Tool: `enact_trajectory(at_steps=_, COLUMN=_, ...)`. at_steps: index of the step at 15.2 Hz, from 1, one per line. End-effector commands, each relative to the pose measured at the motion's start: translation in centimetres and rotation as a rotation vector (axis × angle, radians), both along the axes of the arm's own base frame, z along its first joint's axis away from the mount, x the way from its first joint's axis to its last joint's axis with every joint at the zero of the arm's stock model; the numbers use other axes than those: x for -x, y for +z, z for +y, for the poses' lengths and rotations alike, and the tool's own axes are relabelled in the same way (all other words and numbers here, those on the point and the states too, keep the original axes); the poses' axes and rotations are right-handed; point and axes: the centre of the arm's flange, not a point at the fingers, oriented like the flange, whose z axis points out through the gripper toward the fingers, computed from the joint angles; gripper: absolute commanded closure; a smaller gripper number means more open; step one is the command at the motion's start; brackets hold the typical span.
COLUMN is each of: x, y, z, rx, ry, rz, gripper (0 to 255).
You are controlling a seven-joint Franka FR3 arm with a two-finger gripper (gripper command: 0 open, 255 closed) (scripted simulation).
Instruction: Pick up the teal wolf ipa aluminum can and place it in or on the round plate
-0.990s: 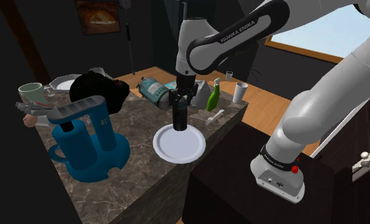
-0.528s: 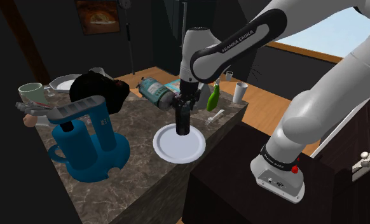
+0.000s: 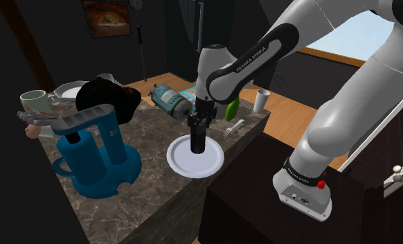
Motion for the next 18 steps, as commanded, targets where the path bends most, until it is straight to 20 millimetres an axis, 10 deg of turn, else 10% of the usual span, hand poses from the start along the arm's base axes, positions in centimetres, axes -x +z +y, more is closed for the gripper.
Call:
enact_trajectory(at_steps=1, x=-0.1, y=-1.0, z=-0.1, rx=0.0, ry=0.0, rz=-0.001, gripper=255)
enact_trajectory(at_steps=16, x=-0.1, y=-4.6, z=-0.1, rx=0.0, ry=0.0, rz=-0.001, gripper=255)
enact_trajectory(at_steps=17, x=-0.1, y=-4.6, z=-0.1, rx=0.0, ry=0.0, rz=-0.001, gripper=0)
enact_trajectory(at_steps=18, x=-0.1, y=-4.6, z=-0.1, rx=0.0, ry=0.0, rz=-0.001, gripper=0)
